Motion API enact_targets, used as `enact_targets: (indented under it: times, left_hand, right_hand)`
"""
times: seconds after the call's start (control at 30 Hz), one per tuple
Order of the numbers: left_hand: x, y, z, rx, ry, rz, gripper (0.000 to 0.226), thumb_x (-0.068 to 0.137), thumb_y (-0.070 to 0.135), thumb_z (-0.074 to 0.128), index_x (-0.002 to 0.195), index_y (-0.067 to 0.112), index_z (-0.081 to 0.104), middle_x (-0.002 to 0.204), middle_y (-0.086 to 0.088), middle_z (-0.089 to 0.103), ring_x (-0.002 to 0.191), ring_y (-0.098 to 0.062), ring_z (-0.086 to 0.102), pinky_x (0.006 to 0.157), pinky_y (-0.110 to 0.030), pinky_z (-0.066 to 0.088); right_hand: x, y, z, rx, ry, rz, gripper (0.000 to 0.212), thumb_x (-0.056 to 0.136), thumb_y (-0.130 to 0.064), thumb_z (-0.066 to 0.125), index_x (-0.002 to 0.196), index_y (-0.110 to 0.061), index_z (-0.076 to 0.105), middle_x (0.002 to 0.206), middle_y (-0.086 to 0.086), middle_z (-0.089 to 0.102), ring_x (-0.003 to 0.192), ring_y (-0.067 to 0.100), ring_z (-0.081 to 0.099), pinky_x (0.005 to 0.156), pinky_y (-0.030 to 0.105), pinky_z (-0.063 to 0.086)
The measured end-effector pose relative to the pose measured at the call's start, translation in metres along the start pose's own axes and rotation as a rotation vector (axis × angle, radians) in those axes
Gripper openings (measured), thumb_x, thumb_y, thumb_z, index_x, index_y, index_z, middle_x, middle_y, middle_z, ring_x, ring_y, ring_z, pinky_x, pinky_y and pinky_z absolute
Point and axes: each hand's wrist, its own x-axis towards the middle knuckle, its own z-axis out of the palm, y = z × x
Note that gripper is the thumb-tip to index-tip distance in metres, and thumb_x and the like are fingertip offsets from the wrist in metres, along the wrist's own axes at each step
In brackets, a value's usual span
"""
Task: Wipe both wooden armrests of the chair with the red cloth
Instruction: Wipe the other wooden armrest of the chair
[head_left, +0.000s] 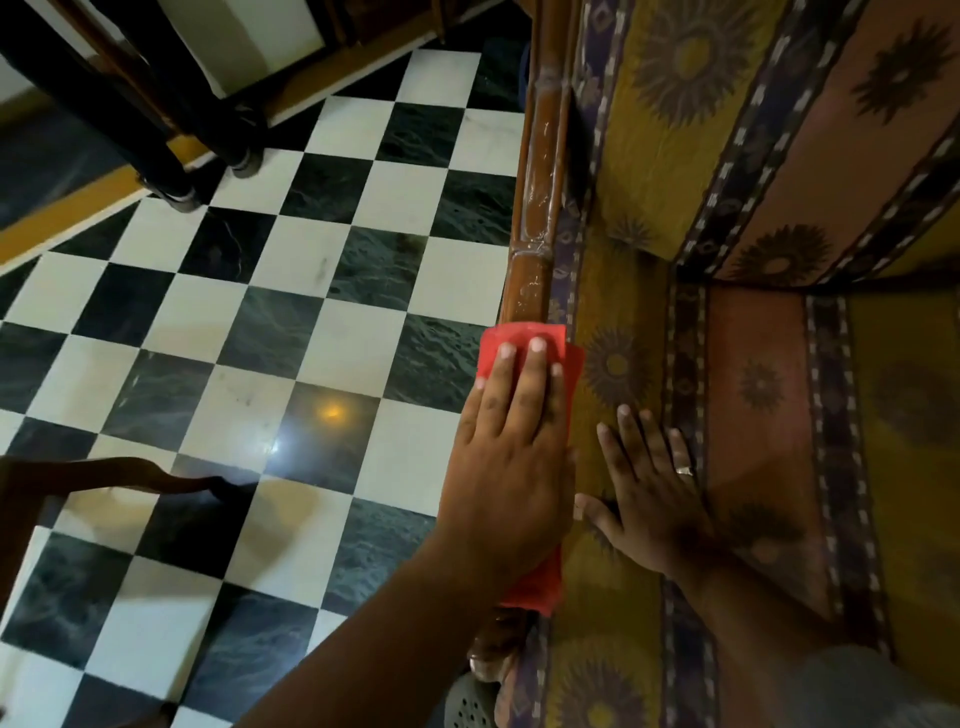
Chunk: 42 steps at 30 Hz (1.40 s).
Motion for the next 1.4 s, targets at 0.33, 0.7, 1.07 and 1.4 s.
enact_targets:
  times: [0.33, 0.7, 1.07, 1.4]
  left_hand:
    - [0.092, -0.016, -0.017, 0.086, -0.11, -0.027, 0.099, 0.09, 0.078, 0.017, 0.157, 0.009, -0.008, 0.166, -0.011, -0.013, 0.152, -0.026, -0.017, 0.12, -0.04, -0.009]
    - [0.122, -0.031, -0.031, -0.071, -0.081, 0.05, 0.066, 0.1, 0.033, 0.024, 0.158, 0.007, 0.005, 0.167, -0.013, -0.003, 0.154, -0.025, -0.01, 0.126, -0.038, -0.004]
    - [0.229, -0.053, -0.044, -0.038, -0.043, -0.023, 0.064, 0.103, 0.031, 0.034, 0.156, 0.002, 0.013, 0.166, -0.019, 0.01, 0.154, -0.032, 0.003, 0.123, -0.036, 0.001]
    - [0.184, -0.033, -0.029, -0.054, 0.02, -0.071, 0.061, 0.105, 0.03, 0.03, 0.155, 0.0, 0.013, 0.165, -0.021, 0.008, 0.154, -0.033, 0.002, 0.126, -0.043, 0.006]
  right_hand:
    - [-0.002, -0.005, -0.011, 0.007, -0.023, 0.013, 0.092, 0.09, -0.079, 0.029, 0.157, -0.017, 0.017, 0.167, 0.01, 0.009, 0.154, 0.03, 0.006, 0.12, 0.056, 0.017]
    - [0.103, 0.03, -0.043, 0.036, 0.024, 0.008, 0.101, 0.085, -0.081, 0.005, 0.157, -0.011, 0.013, 0.166, 0.015, 0.001, 0.152, 0.03, -0.003, 0.122, 0.05, 0.005]
    - [0.11, 0.028, -0.036, -0.012, 0.029, 0.005, 0.094, 0.09, -0.078, 0.012, 0.157, -0.012, 0.013, 0.166, 0.013, 0.004, 0.154, 0.028, -0.001, 0.123, 0.051, 0.009]
    - [0.108, 0.031, -0.028, -0.02, 0.107, -0.013, 0.09, 0.093, -0.074, 0.027, 0.154, -0.008, 0.024, 0.165, 0.017, 0.013, 0.153, 0.03, 0.009, 0.121, 0.054, 0.018]
